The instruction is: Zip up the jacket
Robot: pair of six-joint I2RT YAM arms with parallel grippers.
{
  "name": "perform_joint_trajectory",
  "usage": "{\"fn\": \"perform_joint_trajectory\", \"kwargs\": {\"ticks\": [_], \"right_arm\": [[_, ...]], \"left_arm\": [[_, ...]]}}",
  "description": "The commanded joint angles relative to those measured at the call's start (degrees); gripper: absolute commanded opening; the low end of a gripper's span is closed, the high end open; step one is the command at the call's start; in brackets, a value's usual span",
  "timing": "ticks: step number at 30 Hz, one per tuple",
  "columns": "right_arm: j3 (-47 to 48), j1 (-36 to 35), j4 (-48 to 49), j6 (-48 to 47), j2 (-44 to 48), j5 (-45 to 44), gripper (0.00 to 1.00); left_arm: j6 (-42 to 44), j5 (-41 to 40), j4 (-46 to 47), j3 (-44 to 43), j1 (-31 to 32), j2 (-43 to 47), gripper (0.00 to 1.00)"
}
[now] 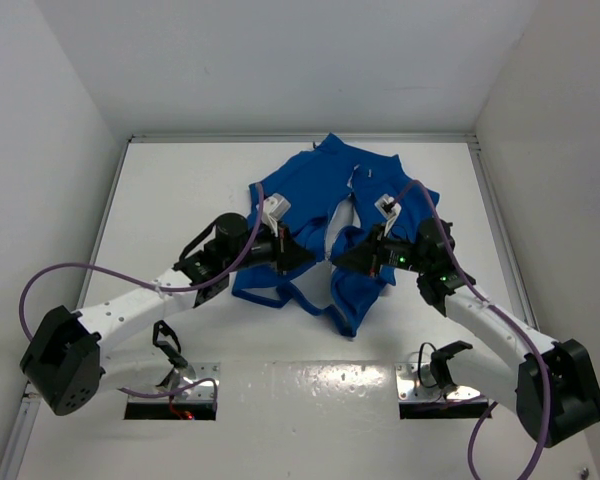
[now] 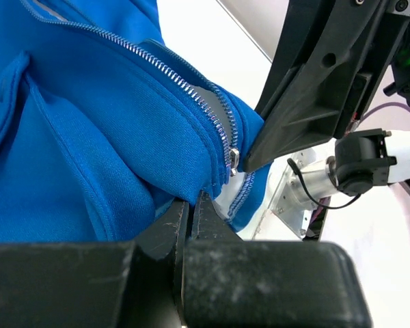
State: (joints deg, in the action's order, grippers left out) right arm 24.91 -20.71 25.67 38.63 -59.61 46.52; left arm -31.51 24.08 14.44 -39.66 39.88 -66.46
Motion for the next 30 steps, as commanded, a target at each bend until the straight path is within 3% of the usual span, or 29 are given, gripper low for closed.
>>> {"fn": "perform_joint_trajectory", "kwargs": {"ticks": [1, 12, 30], "right_arm": [[2.96, 0.4, 4.65, 0.04, -0.06, -0.21, 0.0], [1.73, -0.47, 5.26, 0.66, 0.37, 2.26, 0.0], [4.01, -0.21, 5.71, 1.88, -2.17, 1.03, 0.0]], "left_arm": [[1.54, -0.77, 2.44, -0.16, 0.99, 2.03, 0.0], [2.06, -4.65, 2.44, -5.51, -2.88, 0.36, 0.0], [-1.54, 1.49, 3.06, -6.75, -2.44, -1.75, 0.0]]}}
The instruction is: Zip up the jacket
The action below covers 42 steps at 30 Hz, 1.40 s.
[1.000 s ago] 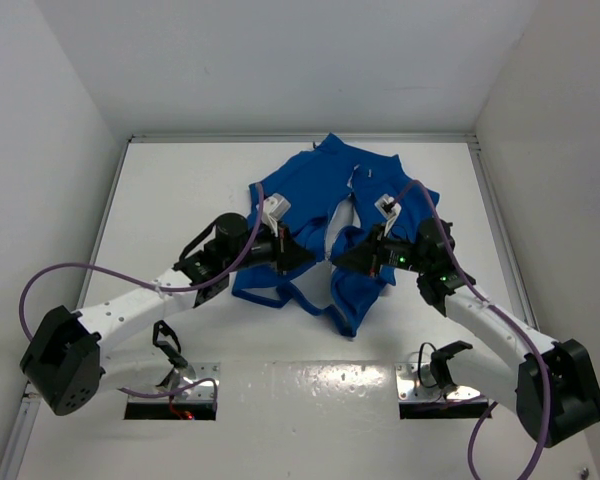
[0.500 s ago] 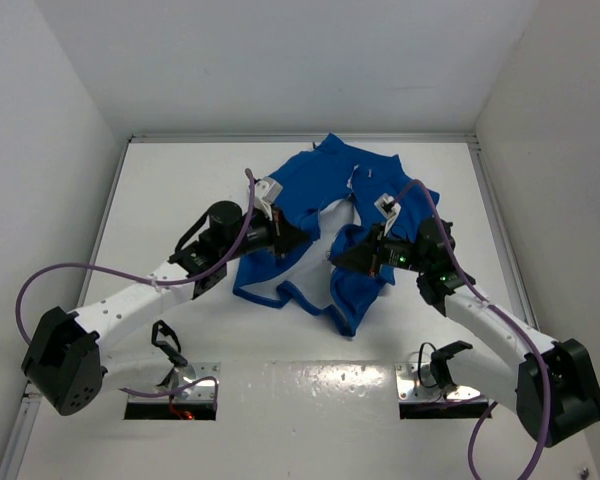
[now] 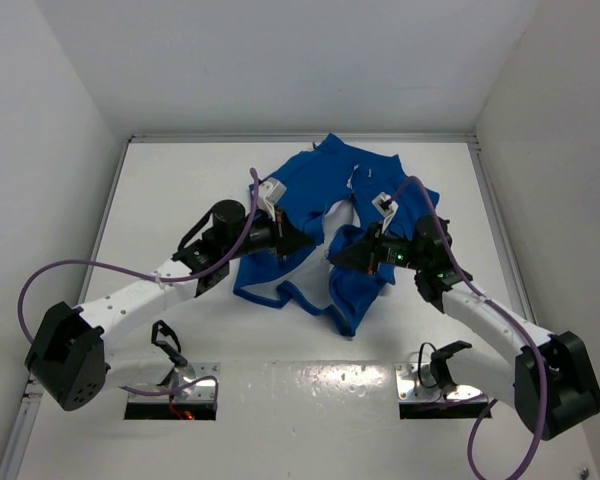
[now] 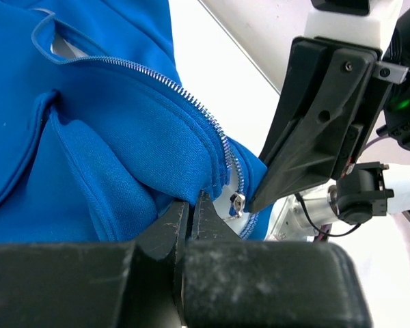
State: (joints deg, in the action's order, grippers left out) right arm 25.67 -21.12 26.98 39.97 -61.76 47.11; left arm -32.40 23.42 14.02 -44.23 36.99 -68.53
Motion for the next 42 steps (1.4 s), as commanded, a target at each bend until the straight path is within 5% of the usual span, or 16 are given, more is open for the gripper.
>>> {"fn": "perform_joint_trajectory", "kwargs": {"ticks": [1, 30, 42], "right_arm": [[3.33, 0.29, 4.48, 0.81, -0.2, 0.44, 0.0], [5.18, 1.35, 4.22, -0.06, -1.17, 0.44, 0.0], [5.79, 2.05, 3.34, 1.08, -1.87, 3.07, 0.0]], "left_arm": [[-0.64, 2.16, 3.47, -1.66, 0.45, 0.33, 0.0], [1.11, 3.21, 1.28, 0.63, 2.12, 1.38, 0.0], [17.97, 1.8, -4.25, 2.3, 4.93, 5.86, 0.0]]}}
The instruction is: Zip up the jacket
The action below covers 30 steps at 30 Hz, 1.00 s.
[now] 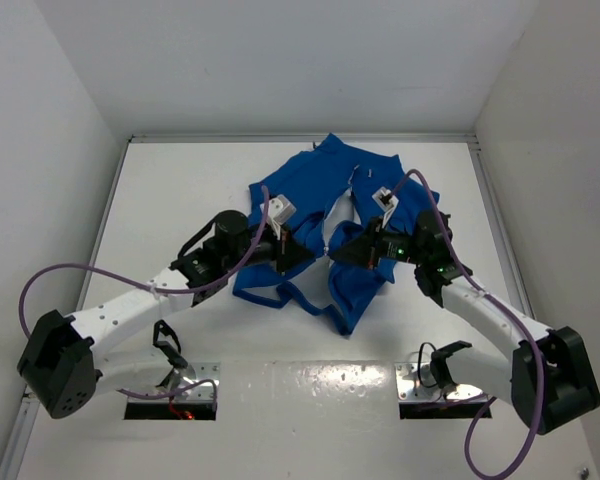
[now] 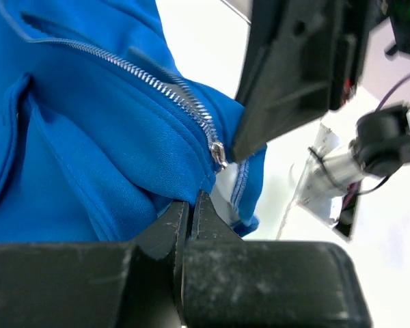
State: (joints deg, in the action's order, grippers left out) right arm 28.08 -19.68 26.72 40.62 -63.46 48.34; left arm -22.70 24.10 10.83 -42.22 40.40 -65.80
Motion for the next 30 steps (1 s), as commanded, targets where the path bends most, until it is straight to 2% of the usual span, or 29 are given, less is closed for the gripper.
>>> {"fn": "perform_joint_trajectory", "kwargs": {"ticks": [1, 5, 15, 18, 20, 21, 24, 30], "right_arm": [[3.13, 0.61, 3.43, 0.77, -0.26, 2.2, 0.0], [2.69, 0.44, 3.95, 1.3, -0.7, 4.83, 0.0], [2.95, -0.62, -0.08, -2.38, -0.61, 8.09, 0.0], [1.99, -0.97, -0.88, -3.44, -0.09, 8.26, 0.0], [1.11, -1.23, -0.71, -3.09, 0.09, 8.27, 0.0], [0.93, -1.15, -0.53, -3.0, 0.27, 8.18, 0.0], [-0.12, -1.5, 0.61, -1.96, 0.44, 8.09, 0.0], [-0.74, -1.41, 2.54, -1.16, 0.71, 7.65, 0.0]], "left_arm": [[10.02, 0.61, -2.21, 0.29, 1.52, 3.74, 0.0], [20.04, 3.84, -7.57, -1.64, 3.19, 3.22, 0.0], [23.31, 7.28, -14.08, -4.54, 4.25, -1.61, 0.0], [20.61, 7.28, -11.72, -3.93, 4.25, -0.92, 0.0], [18.58, 8.42, -10.13, -3.14, 3.72, -0.21, 0.07], [17.26, 8.94, -8.47, -2.44, 2.94, 0.32, 0.16], [11.81, 11.93, -5.57, -1.9, 1.53, 0.32, 0.26], [-0.58, 19.66, 2.77, -0.07, -2.34, -0.21, 0.35]]}}
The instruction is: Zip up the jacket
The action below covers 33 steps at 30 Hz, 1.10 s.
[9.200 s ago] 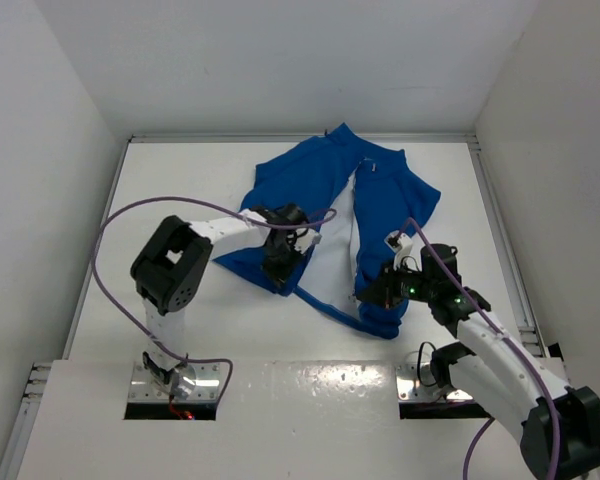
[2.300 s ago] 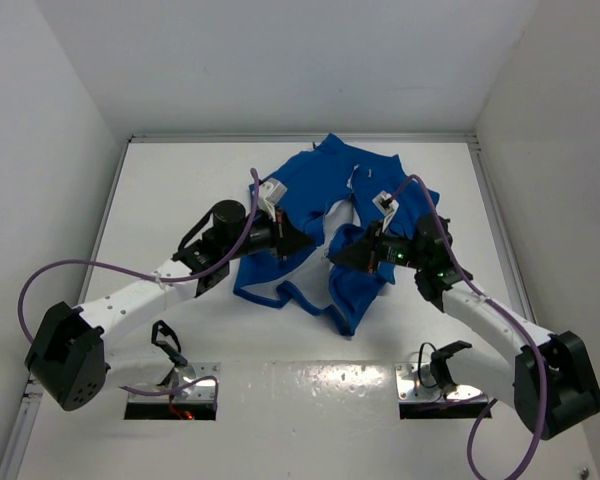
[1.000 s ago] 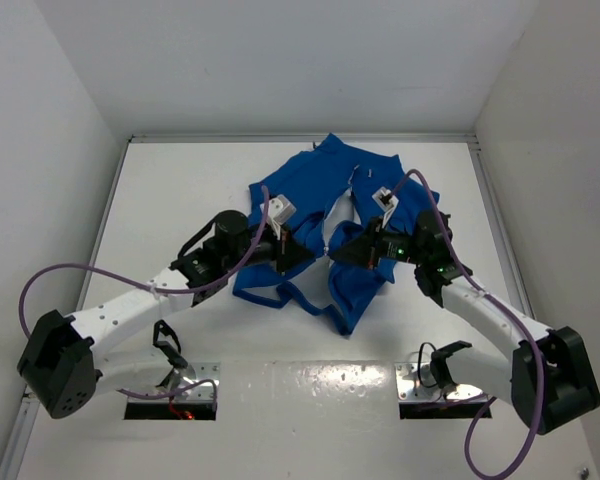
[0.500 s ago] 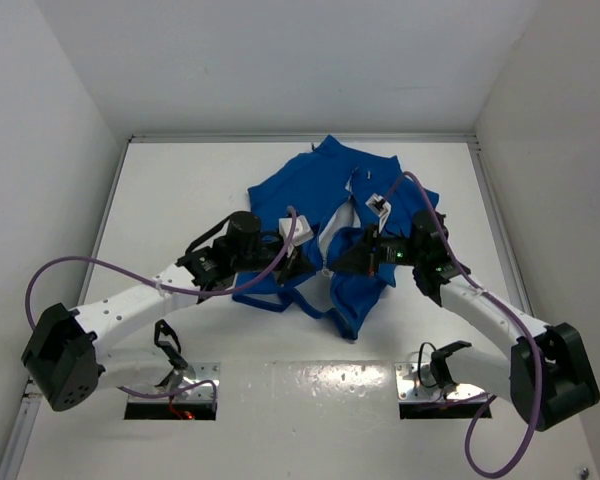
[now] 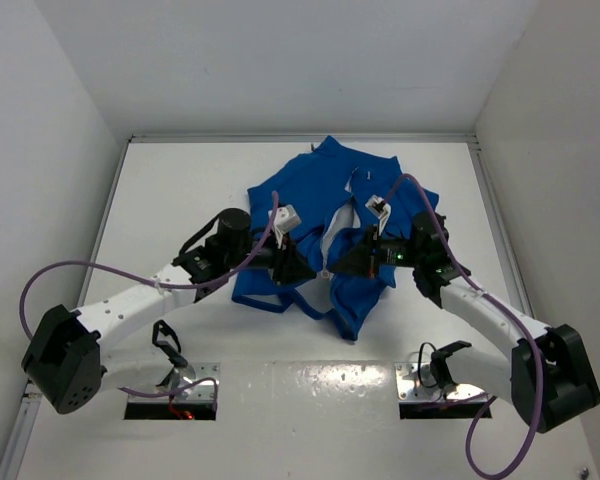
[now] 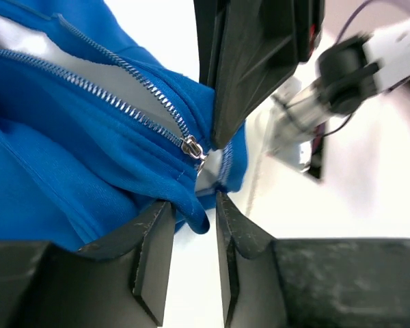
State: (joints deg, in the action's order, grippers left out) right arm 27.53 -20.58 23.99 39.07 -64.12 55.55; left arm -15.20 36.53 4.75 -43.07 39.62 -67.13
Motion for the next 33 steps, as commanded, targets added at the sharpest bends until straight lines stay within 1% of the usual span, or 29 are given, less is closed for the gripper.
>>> {"fn": "perform_joint_trajectory", "kwargs": {"ticks": [1, 2, 4, 5, 6, 8, 11, 14, 16, 19, 20, 22, 23, 25, 26, 27, 30, 31, 32, 33], "right_arm": [[-0.37, -0.25, 5.8, 0.48, 1.45, 0.35, 0.0], [-0.54, -0.6, 6.33, 1.09, 1.45, 0.44, 0.0], [-0.81, -0.51, 7.73, 1.53, 1.45, 0.35, 0.0], [-0.9, -0.43, 8.0, 1.97, 1.45, 0.26, 0.0], [-0.98, -0.34, 8.53, 2.32, 1.71, 0.35, 0.0], [-1.25, -0.51, 9.23, 2.85, 1.71, 0.35, 0.0], [-1.16, -0.34, 10.02, 3.56, 1.63, 0.17, 0.0], [-1.16, -0.34, 10.38, 4.08, 1.71, 0.44, 0.0], [-1.16, -0.43, 10.55, 4.0, 1.63, 0.17, 0.0], [-1.42, -0.34, 10.64, 4.08, 1.63, 0.09, 0.0], [-1.51, -0.6, 10.47, 3.91, 1.8, 0.0, 0.0], [-1.69, -0.43, 10.55, 4.0, 1.8, -0.18, 0.0], [-1.69, -0.43, 10.38, 4.52, 1.72, -0.53, 0.0], [-1.78, -0.43, 10.38, 3.91, 1.63, -0.7, 0.0], [-1.86, -0.25, 10.29, 3.91, 1.63, -1.05, 0.0], [-1.86, -0.34, 10.29, 3.91, 1.63, -1.58, 0.0], [-1.95, -0.43, 9.76, 3.91, 1.63, -2.46, 0.0], [-1.95, -0.34, 9.15, 3.91, 1.54, -2.72, 0.0], [-1.95, -0.34, 8.1, 3.56, 1.63, -2.73, 0.0], [-1.69, -0.43, 7.48, 3.04, 1.54, -2.64, 0.0]], "left_arm": [[-9.66, 7.24, 9.83, 1.32, -1.56, 0.61, 0.35], [-12.63, 7.93, 10.88, 1.32, -2.43, 0.08, 0.35], [-15.72, 7.94, 12.56, 1.85, -3.31, -0.62, 0.36], [-16.43, 7.94, 13.17, 1.85, -3.84, -1.5, 0.36], [-16.96, 7.94, 13.7, 1.85, -3.84, -2.03, 0.39], [-19.06, 7.94, 14.23, 1.85, -4.46, -2.82, 0.39], [-21.88, 7.94, 16.52, 1.85, -4.98, -4.23, 0.45], [-24.08, 8.72, 20.2, 1.85, -4.99, -4.85, 0.46], [-26.01, 8.73, 21.69, 2.37, -4.99, -4.85, 0.42], [-27.6, 9.25, 23.81, 2.38, -5.51, -4.85, 0.29], [-28.3, 9.78, 25.29, 2.38, -5.51, -4.85, 0.2], [-28.3, 10.31, 25.83, 2.9, -5.51, -4.85, 0.12], [-28.3, 10.83, 25.83, 2.9, -5.51, -4.85, 0.05], [-28.3, 10.84, 25.83, 2.9, -5.51, -4.85, 0.0], [-27.35, 10.84, 25.83, 2.9, -5.51, -4.85, 0.0], [-26.38, 11.36, 23.57, 2.9, -6.04, -4.85, 0.0], [-21.73, 15.4, 22.59, 2.9, -5.35, -4.32, 0.0], [-19.71, 15.41, 20.32, 2.9, -5.34, -4.32, 0.0], [-15.43, 14.89, 17.6, 2.9, -5.34, -3.8, 0.0], [-13.04, 13.66, 11.65, 1.51, -4.73, -3.79, 0.0]]}}
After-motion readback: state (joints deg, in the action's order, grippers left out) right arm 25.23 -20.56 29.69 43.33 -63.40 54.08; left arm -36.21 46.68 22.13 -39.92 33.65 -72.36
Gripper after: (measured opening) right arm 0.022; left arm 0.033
